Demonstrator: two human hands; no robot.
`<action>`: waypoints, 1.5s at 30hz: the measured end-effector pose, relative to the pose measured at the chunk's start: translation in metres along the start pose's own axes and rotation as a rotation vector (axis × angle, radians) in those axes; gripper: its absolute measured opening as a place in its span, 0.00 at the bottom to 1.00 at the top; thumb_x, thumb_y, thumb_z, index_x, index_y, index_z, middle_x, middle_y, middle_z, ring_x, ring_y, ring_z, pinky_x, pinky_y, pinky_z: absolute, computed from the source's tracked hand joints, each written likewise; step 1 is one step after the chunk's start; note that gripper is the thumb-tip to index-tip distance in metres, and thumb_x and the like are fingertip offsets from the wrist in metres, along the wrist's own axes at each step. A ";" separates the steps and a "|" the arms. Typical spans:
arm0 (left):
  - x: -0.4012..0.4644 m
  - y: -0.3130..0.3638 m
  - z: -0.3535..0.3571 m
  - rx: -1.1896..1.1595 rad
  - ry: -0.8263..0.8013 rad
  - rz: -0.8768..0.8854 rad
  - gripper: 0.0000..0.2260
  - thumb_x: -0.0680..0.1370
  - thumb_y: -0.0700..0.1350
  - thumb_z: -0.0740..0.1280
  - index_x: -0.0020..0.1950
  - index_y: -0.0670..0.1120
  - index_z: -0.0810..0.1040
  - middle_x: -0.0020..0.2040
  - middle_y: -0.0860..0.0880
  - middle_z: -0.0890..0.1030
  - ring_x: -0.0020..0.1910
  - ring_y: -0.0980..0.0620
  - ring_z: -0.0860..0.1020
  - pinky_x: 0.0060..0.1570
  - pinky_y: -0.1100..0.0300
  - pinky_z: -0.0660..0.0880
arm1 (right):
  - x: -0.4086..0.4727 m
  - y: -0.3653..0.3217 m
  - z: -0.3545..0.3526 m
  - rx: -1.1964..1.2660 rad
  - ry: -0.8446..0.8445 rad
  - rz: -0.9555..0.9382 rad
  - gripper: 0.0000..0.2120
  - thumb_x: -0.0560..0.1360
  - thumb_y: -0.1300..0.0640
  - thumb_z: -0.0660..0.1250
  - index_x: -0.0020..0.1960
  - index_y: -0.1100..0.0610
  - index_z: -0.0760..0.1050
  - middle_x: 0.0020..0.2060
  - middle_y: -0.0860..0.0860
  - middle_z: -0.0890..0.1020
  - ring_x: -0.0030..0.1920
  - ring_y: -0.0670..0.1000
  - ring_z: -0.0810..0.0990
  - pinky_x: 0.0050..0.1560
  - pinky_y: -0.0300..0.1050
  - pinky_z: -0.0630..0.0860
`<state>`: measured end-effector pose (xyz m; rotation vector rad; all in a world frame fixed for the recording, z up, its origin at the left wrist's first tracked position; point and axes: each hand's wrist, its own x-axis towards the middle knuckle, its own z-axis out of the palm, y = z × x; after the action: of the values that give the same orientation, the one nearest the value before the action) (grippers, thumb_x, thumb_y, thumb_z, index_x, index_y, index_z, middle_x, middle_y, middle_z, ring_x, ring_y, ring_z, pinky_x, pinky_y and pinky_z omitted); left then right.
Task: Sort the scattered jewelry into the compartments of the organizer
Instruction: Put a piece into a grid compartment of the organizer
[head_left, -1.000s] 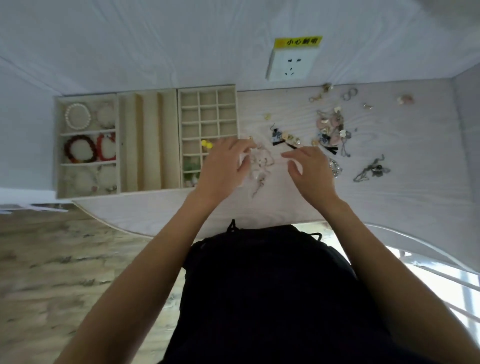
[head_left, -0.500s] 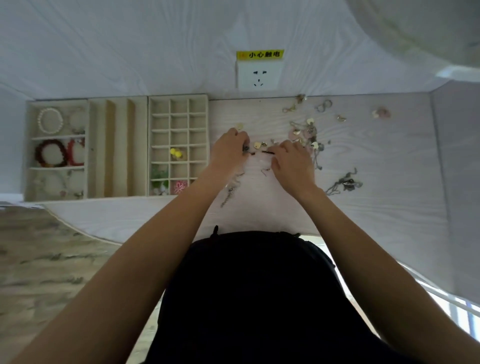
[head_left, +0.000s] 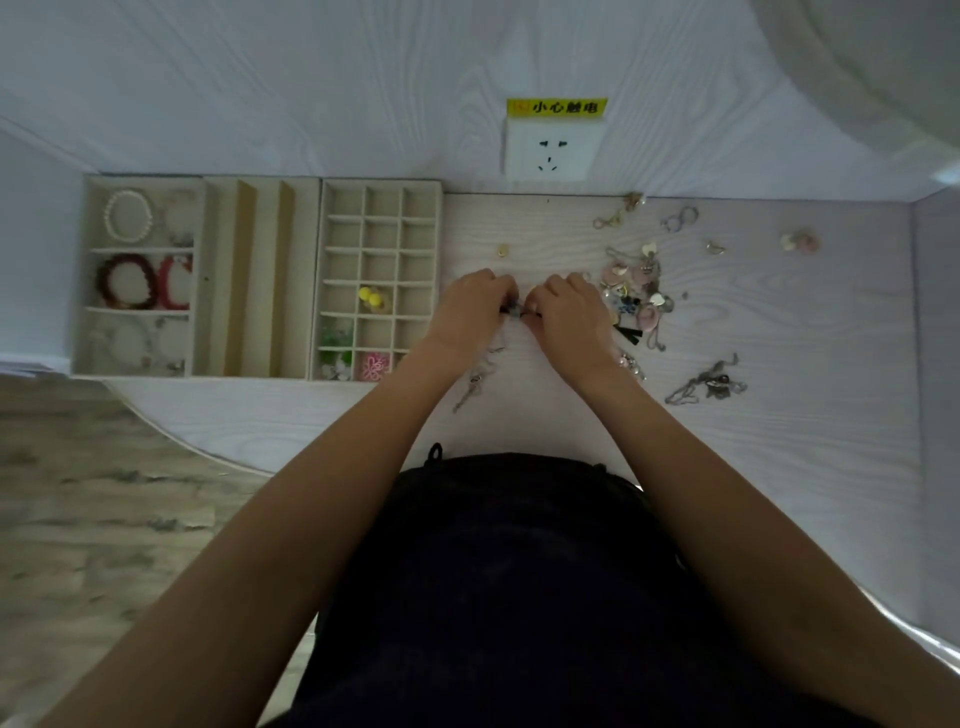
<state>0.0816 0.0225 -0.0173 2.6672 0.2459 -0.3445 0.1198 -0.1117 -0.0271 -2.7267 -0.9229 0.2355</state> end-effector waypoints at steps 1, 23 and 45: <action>0.001 0.000 0.000 0.003 0.000 0.003 0.10 0.77 0.40 0.62 0.56 0.45 0.78 0.51 0.44 0.78 0.51 0.45 0.75 0.47 0.58 0.68 | -0.001 -0.002 -0.001 -0.023 -0.026 -0.011 0.06 0.65 0.61 0.75 0.37 0.61 0.79 0.32 0.55 0.78 0.36 0.57 0.77 0.39 0.45 0.72; -0.003 -0.007 -0.014 -0.346 0.089 0.152 0.10 0.78 0.40 0.64 0.59 0.45 0.76 0.53 0.49 0.77 0.53 0.51 0.74 0.54 0.59 0.69 | 0.003 -0.017 -0.009 0.138 0.206 0.117 0.05 0.74 0.62 0.63 0.44 0.62 0.77 0.38 0.56 0.79 0.40 0.56 0.75 0.42 0.48 0.70; -0.107 -0.095 -0.058 -0.793 0.359 -0.184 0.10 0.73 0.39 0.71 0.51 0.50 0.80 0.44 0.53 0.82 0.45 0.56 0.80 0.50 0.63 0.77 | 0.013 -0.113 -0.017 0.986 -0.157 0.222 0.05 0.73 0.62 0.69 0.47 0.56 0.80 0.40 0.50 0.82 0.44 0.50 0.81 0.50 0.44 0.79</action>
<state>-0.0300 0.1205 0.0251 1.9006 0.5979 0.1651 0.0692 -0.0195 0.0208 -1.8821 -0.3552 0.7288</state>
